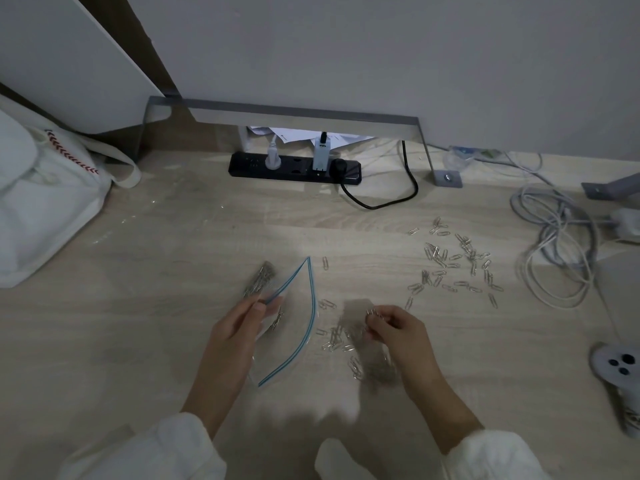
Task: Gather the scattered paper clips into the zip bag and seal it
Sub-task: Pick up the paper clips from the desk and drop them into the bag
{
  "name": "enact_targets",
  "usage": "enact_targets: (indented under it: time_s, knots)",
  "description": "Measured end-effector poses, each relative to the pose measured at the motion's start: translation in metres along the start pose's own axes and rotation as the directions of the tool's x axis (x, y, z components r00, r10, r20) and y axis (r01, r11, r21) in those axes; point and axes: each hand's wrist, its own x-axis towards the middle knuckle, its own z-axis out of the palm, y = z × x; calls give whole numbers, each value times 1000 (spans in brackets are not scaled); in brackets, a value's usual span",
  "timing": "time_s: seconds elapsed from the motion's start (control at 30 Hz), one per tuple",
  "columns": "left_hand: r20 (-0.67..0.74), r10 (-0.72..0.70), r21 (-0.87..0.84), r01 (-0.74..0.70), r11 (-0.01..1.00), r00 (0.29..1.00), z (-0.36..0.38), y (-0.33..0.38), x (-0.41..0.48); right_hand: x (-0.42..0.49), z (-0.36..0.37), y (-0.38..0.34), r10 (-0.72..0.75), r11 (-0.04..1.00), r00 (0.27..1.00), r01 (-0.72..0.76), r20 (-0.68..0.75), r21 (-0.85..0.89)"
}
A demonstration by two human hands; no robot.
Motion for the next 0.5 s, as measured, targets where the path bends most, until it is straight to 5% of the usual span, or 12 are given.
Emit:
enact_targets:
  time_s: [0.13,0.27,0.5]
  knots:
    - [-10,-10,46,11,999,1000,1,-1,-1,-35,3,-53,-112,958,985,72,129,277]
    - [-17,-1,60,2,998,1000,2,2,-1,-55,19,-80,-212,925,956,130,201,357]
    - [-25,22,40,-21,999,999,0,5,-1,-65,42,-74,-233,972,910,229,344,53]
